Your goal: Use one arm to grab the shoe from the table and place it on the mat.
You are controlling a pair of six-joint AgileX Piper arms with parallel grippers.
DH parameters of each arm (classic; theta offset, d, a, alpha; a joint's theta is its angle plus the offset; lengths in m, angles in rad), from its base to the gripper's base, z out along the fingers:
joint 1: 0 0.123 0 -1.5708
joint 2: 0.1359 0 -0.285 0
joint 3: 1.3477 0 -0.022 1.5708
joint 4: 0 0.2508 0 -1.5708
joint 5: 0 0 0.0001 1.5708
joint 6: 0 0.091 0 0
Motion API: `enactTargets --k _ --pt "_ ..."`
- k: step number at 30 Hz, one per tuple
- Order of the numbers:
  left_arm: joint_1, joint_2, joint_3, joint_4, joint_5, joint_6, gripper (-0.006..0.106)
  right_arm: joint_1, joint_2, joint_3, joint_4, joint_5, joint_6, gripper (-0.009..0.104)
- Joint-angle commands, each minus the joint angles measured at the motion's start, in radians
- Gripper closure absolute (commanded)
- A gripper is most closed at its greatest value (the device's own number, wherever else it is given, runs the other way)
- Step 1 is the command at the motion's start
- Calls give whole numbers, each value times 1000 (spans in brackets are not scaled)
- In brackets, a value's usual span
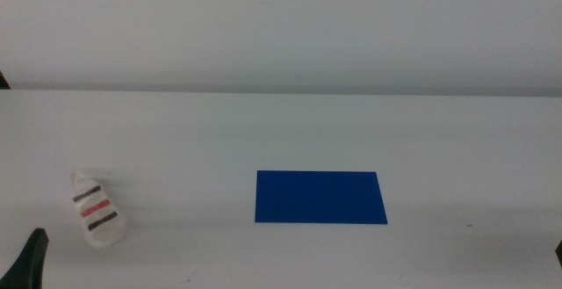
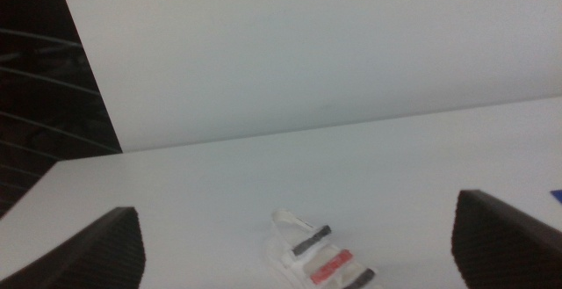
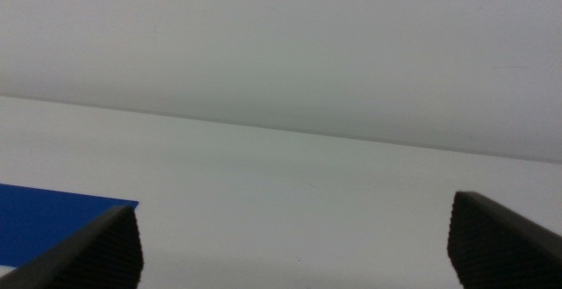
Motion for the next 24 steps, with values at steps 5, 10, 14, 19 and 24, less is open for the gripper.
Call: enactTargets --k 5,10,14,19,24 --pt "3 360 -376 -46 263 -57 7 0 -38 43 -1 -7 0 2" --pt "3 795 -851 -43 711 -137 7 0 -38 43 -1 -7 0 2" --pt "3 1130 -1091 -34 955 -389 7 0 -38 43 -1 -7 0 2" --pt "1 1415 -1242 -46 1016 -456 7 0 -38 43 -1 -7 0 2" --pt "3 1557 -1258 -27 1024 -558 7 0 -38 43 -1 -7 0 2"
